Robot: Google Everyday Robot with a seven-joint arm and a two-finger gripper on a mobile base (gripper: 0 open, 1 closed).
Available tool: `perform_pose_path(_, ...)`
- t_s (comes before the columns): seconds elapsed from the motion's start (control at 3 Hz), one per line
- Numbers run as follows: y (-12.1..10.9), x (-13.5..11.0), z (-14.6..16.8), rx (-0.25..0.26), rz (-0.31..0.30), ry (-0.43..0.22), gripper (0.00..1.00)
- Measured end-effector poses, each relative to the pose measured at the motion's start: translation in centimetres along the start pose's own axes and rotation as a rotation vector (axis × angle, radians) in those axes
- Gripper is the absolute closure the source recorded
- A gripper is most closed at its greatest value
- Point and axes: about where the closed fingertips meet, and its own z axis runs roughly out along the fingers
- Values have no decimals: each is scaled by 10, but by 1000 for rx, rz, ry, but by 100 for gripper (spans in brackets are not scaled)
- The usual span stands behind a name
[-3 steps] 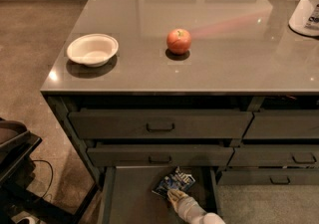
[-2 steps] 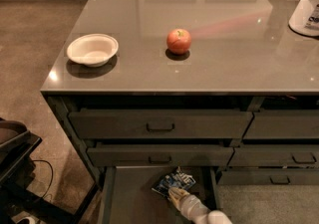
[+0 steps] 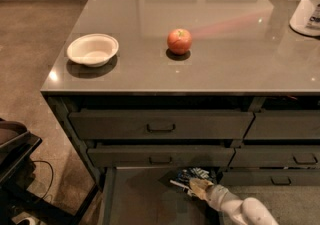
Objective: Pick blue chip bag from bottom drawer and place on counter
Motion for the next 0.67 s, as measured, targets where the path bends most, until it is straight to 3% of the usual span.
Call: perform_pose_path(0.67, -2, -89, -84, -81, 41, 77, 100)
